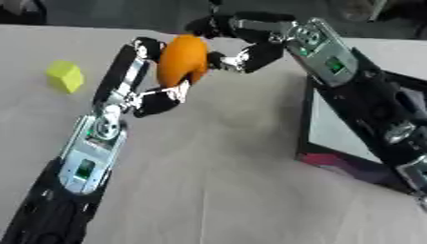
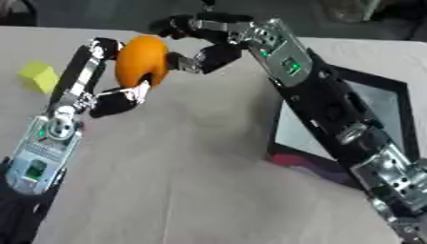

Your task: Pick up the objects with one hand, pass them to the other hand, and then place them into the box on the other side of the table.

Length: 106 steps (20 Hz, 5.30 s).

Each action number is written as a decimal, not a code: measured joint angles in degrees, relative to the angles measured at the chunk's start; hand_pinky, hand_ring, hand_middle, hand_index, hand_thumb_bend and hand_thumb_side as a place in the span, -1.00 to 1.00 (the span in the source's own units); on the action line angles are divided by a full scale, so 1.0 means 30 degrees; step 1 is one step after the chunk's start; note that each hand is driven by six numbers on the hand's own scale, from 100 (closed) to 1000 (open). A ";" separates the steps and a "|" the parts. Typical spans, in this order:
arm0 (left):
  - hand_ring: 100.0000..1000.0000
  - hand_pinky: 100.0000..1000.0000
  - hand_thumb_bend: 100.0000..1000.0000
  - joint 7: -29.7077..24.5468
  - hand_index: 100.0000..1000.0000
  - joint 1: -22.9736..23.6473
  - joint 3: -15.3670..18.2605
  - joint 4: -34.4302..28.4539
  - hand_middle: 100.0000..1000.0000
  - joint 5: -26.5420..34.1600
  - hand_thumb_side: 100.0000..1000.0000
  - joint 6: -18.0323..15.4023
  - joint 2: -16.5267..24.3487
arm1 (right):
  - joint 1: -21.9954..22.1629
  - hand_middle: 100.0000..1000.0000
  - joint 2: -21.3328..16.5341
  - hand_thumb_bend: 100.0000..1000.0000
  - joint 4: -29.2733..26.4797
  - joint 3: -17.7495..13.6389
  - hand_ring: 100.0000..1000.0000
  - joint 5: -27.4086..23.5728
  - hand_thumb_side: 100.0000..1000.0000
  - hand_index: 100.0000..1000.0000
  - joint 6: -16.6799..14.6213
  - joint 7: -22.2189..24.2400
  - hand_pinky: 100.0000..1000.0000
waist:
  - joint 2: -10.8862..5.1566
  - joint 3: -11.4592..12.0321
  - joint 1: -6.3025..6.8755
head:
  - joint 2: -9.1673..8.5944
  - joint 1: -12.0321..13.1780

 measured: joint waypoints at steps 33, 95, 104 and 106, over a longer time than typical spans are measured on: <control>-0.17 0.41 -0.94 -0.0086 -0.13 0.0089 -0.0095 0.0670 -0.33 0.1470 -1.00 -0.2180 -0.0336 | 0.0184 -0.01 0.0571 -1.00 0.0234 -0.0014 1.00 -0.0698 -0.55 0.29 0.0524 0.1168 0.98 | 0.0025 0.0003 0.0000 | 0.0006 -0.0062; 0.21 0.62 0.50 0.3551 0.44 0.1998 0.1000 0.1605 0.10 0.1012 -0.20 0.1739 0.1535 | 1.0148 -0.11 -0.5006 -1.00 -0.3873 -0.5691 1.00 -0.2160 -0.73 0.19 0.3390 -0.8138 0.90 | -0.0002 -0.2180 0.0000 | 0.0500 0.0137; 0.21 0.62 0.51 0.3523 0.44 0.2014 0.1000 0.1605 0.10 0.1081 -0.19 0.1764 0.1535 | 1.0436 0.88 -0.5069 -1.00 -0.2944 -0.5932 1.00 -0.0858 0.29 0.95 0.3081 -0.7967 1.00 | -0.0002 -0.2124 0.0000 | 0.0477 0.0235; 0.21 0.62 0.51 0.3525 0.44 0.2034 0.1000 0.1605 0.10 0.1085 -0.20 0.1766 0.1535 | 1.0436 0.91 -0.5069 -1.00 -0.2847 -0.6026 1.00 -0.0630 0.32 0.97 0.2891 -0.7885 1.00 | -0.0002 -0.2115 0.0000 | 0.0477 0.0241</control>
